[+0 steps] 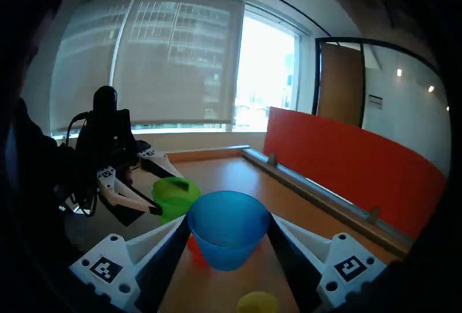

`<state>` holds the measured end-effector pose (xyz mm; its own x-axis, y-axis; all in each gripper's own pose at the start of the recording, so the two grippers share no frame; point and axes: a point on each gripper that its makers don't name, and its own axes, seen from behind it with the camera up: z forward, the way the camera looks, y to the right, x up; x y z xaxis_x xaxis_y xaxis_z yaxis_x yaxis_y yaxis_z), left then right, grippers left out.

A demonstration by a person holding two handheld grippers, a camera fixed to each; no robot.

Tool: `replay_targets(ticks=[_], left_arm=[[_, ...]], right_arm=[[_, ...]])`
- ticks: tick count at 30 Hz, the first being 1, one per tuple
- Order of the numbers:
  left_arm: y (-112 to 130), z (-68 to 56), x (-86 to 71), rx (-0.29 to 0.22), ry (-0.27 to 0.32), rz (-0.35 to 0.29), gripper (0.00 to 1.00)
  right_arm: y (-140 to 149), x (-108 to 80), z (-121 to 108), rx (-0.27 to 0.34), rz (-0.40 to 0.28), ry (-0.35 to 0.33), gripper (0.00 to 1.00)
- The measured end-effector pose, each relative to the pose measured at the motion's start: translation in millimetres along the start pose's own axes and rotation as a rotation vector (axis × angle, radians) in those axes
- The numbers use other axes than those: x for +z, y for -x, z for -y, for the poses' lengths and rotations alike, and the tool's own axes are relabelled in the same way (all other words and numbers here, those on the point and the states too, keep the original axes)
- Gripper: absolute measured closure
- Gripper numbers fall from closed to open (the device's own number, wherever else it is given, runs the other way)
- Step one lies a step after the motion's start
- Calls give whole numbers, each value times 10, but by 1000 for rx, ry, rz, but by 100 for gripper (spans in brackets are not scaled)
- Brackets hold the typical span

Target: Pour water

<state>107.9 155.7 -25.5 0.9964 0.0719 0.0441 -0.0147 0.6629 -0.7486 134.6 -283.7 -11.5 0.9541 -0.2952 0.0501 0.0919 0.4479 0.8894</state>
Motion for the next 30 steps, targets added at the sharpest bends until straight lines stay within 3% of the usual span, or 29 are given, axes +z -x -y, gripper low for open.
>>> replay_targets(ticks=[12, 30], left_arm=[[168, -27, -50, -15, -12, 28, 15], [514, -212, -130, -16, 12, 89, 15]], right_arm=[[361, -66, 88, 23, 36, -16, 8], [807, -41, 332, -35, 92, -56, 8]])
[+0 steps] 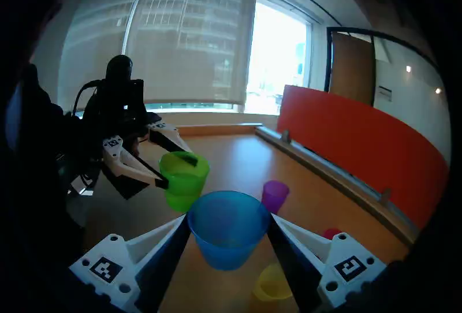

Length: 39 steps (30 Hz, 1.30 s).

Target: Pour water

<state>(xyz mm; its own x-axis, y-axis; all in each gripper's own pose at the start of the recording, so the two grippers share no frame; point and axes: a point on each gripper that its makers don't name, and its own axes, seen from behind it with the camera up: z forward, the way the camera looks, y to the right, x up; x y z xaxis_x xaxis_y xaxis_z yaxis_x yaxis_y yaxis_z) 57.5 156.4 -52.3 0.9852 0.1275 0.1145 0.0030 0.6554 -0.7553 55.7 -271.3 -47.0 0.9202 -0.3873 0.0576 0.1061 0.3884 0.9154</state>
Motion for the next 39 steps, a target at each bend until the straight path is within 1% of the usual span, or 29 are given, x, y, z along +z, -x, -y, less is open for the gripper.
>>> replay_targets(ticks=[6, 18, 24, 30, 39], left_arm=[[176, -67, -13, -6, 10, 23, 15], [498, -87, -69, -26, 4, 57, 14], [624, -89, -84, -20, -3, 70, 15], [780, -110, -84, -1, -6, 95, 14], [926, -122, -69, 13, 4, 133, 14]], right_arm=[[148, 56, 79, -15, 27, -19, 8], [384, 161, 201, -24, 69, -57, 8], [484, 204, 238, -28, 86, -69, 7], [568, 248, 313, -31, 105, -87, 7], [781, 315, 406, -45, 154, -113, 8]])
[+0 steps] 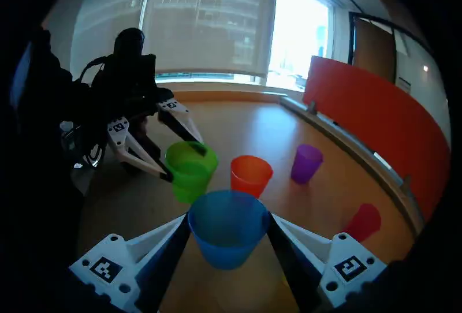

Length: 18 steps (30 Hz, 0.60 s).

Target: Pour water

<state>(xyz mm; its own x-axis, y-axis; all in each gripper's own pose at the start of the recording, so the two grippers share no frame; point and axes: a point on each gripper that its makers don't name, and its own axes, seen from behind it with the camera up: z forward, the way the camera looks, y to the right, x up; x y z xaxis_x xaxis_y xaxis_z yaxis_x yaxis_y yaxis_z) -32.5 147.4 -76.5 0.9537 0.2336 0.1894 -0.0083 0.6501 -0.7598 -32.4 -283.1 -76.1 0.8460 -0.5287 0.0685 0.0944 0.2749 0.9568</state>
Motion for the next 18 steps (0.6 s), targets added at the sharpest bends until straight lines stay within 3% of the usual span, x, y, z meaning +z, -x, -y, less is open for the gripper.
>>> replay_targets(ticks=[18], left_arm=[[169, -53, 112, 32, 38, 87, 14]], right_arm=[[204, 124, 63, -24, 54, -27, 8]])
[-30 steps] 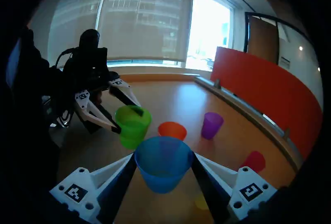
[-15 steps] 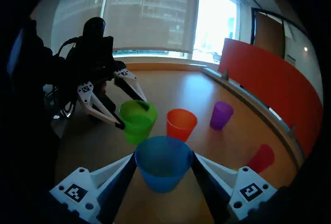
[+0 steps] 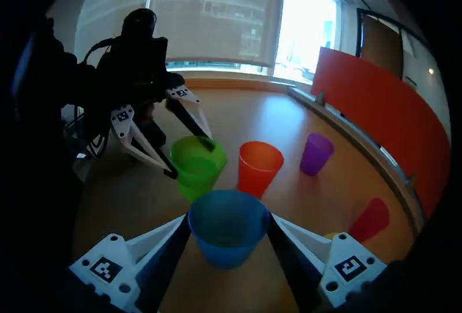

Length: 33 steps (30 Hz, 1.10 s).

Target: Pour water

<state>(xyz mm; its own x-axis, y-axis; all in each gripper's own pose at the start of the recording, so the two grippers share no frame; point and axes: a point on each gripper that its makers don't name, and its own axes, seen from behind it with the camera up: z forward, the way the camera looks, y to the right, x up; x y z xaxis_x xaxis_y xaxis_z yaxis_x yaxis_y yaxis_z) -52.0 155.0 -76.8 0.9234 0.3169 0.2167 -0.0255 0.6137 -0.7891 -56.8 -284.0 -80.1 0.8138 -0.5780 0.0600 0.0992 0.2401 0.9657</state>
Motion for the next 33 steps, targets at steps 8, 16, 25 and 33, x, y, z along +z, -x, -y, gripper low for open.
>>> replay_targets(ticks=[8, 16, 25, 33], left_arm=[[38, -63, 33, 20, 14, 25, 14], [89, -91, 57, 29, 22, 45, 14], [164, -91, 69, 25, 29, 67, 14], [184, -84, 64, 20, 33, 75, 14]], right_arm=[[25, 23, -4, -5, 12, -2, 7], [86, 53, 12, -17, 28, -6, 7], [140, 96, 16, -18, 37, -10, 7], [162, 99, 14, -16, 39, -12, 7]])
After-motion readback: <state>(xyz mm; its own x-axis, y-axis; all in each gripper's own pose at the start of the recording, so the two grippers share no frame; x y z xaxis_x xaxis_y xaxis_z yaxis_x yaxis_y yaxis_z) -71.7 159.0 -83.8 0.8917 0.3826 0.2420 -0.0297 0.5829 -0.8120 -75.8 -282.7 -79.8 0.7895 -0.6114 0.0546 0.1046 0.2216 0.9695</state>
